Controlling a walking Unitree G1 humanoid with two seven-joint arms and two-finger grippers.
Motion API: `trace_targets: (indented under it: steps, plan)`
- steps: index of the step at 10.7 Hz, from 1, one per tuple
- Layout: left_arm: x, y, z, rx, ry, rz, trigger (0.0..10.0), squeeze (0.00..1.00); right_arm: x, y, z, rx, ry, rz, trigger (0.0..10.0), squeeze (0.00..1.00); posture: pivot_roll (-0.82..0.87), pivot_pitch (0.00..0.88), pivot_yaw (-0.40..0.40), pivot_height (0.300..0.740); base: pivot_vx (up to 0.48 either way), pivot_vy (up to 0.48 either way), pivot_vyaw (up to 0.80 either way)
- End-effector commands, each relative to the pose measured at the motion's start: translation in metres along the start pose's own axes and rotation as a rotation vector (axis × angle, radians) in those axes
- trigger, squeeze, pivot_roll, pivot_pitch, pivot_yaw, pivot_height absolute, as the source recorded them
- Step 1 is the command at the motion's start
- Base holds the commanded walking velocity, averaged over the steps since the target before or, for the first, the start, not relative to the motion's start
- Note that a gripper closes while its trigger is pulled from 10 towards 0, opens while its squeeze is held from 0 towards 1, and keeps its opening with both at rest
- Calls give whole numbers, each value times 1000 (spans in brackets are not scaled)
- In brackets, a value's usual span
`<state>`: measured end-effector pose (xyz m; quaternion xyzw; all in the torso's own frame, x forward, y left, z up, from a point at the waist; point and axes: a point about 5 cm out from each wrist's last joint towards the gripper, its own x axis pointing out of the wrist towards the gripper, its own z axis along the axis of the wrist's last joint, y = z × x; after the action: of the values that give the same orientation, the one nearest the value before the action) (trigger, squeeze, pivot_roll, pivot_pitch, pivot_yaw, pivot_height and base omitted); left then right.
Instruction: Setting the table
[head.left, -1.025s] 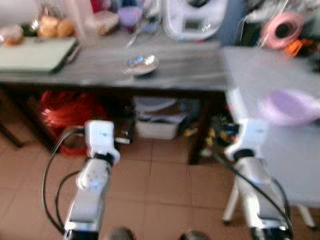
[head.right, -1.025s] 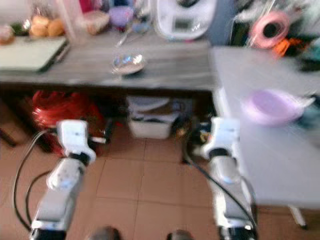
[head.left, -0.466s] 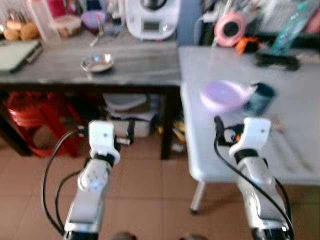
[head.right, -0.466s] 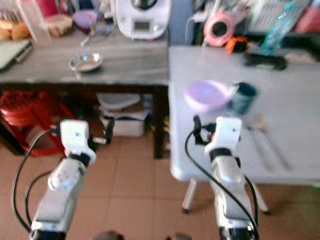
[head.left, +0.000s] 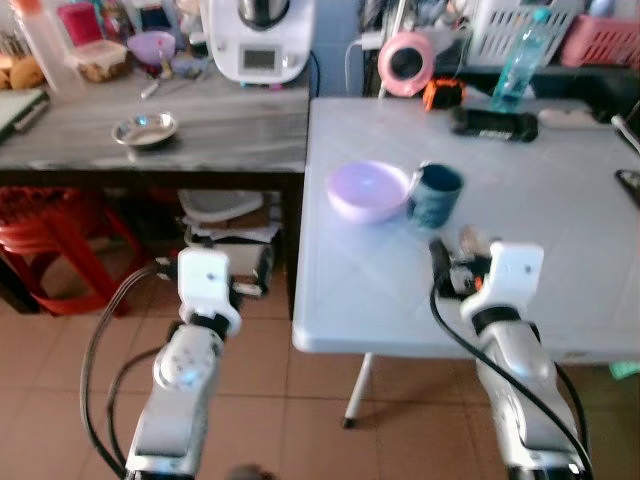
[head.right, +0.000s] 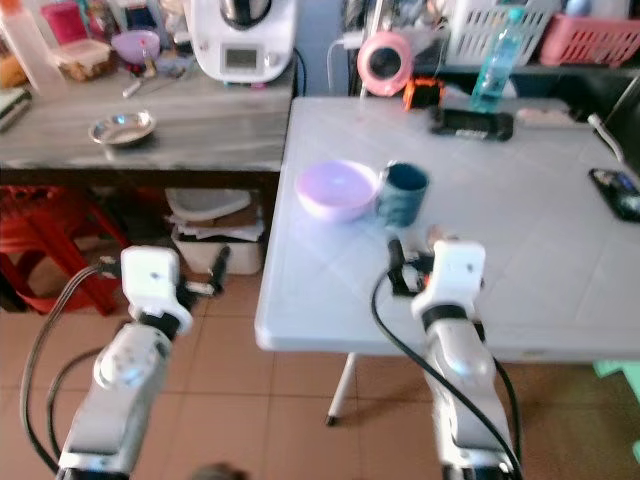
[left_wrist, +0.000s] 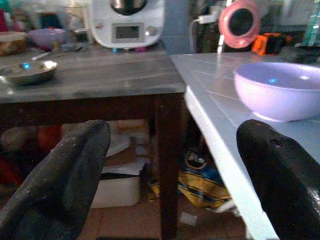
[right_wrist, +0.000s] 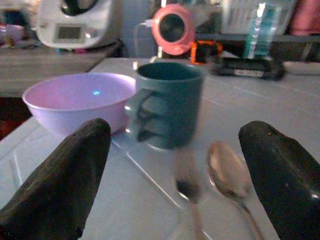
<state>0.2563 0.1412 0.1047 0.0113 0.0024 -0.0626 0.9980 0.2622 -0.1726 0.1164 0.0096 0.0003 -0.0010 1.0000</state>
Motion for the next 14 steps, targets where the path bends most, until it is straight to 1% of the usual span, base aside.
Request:
trace_targets:
  steps: [1, 2, 4, 14]
  plan:
    - [0, 6, 2, 7, -11, 40, 10000, 0, 2, 6, 4, 0, -18, 28, 10000, 0, 9, 0, 14, 740, 0, 0, 0]
    - [0, 7, 6, -5, -53, 56, 10000, 0, 2, 6, 5, -2, -20, 28, 10000, 0, 8, 0, 16, 740, 0, 0, 0]
    - [1, 5, 4, -4, -22, 55, 10000, 0, 2, 5, 6, -10, -24, 35, 10000, 0, 6, 0, 17, 740, 0, 0, 0]
    - [1, 5, 4, -1, -22, 53, 10000, 0, 2, 6, 6, -12, -26, 36, 10000, 0, 6, 0, 17, 740, 0, 0, 0]
